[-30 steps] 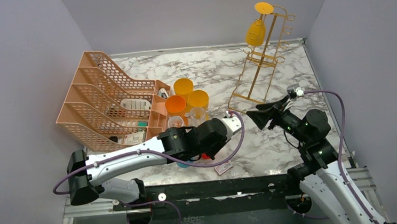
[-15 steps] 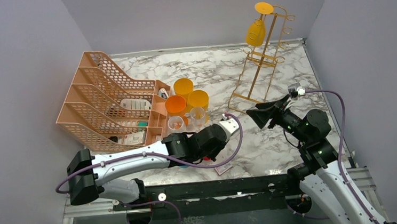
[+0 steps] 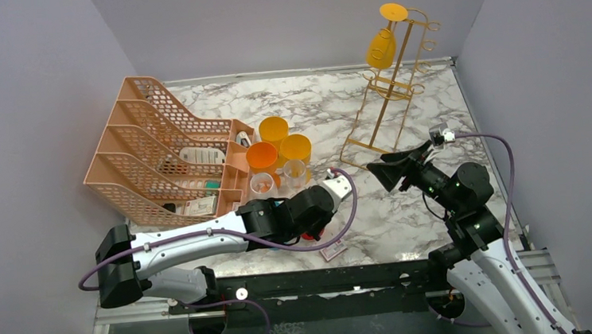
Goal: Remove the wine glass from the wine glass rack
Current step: Place the wine glass at the center of the board.
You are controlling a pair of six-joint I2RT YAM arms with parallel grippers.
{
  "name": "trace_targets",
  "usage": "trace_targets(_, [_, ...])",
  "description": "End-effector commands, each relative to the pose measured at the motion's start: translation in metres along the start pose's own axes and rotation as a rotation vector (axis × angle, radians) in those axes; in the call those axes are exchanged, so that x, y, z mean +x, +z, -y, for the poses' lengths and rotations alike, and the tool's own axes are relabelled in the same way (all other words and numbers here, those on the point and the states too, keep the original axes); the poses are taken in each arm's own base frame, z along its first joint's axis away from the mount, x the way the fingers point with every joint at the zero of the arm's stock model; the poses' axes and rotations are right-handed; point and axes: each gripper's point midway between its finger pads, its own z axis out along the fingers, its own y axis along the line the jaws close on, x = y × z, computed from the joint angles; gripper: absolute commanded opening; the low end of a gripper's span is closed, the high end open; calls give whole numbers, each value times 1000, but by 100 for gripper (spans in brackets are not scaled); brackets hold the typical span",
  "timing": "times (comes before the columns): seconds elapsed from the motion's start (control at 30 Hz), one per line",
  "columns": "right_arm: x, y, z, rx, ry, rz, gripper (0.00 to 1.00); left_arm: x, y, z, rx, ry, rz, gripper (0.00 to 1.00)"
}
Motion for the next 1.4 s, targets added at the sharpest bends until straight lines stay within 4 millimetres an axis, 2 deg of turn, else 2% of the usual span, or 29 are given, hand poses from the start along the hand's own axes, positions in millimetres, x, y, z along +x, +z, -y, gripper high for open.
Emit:
trace_targets(0.0, [-23,0,-13,-40,-21,55,65,-6,-8,2,9,-16,19,11])
trace_targets(0.3, [-26,1,-15,-45,-28,61,65,1,-8,-3,-14,-7,-22,11])
trace_targets(0.6, [-31,2,-17,-53,-38,65,66,-8,-9,-4,-26,-11,-1,30])
trace_targets(0.73, [-34,2,-19,-63,-42,80,66,-10,-11,-5,-33,-16,6,35])
trace_targets(0.83, [-39,2,-24,-79,-45,93,66,-22,-16,-4,-25,-27,37,40])
trace_targets(0.93, [-48,3,-31,-102,-54,98,66,-36,-24,-6,-34,-33,80,46])
trace_targets(1.1, [-70,2,-49,-157,-73,118,71,-57,-41,-19,-86,-49,162,64])
trace_targets(1.27, [-110,0,-56,-127,-161,212,81,-84,-65,-37,-154,-61,262,85])
trace_targets(1.37, [-133,3,-53,-85,-224,266,87,-99,-77,-51,-168,-89,315,92])
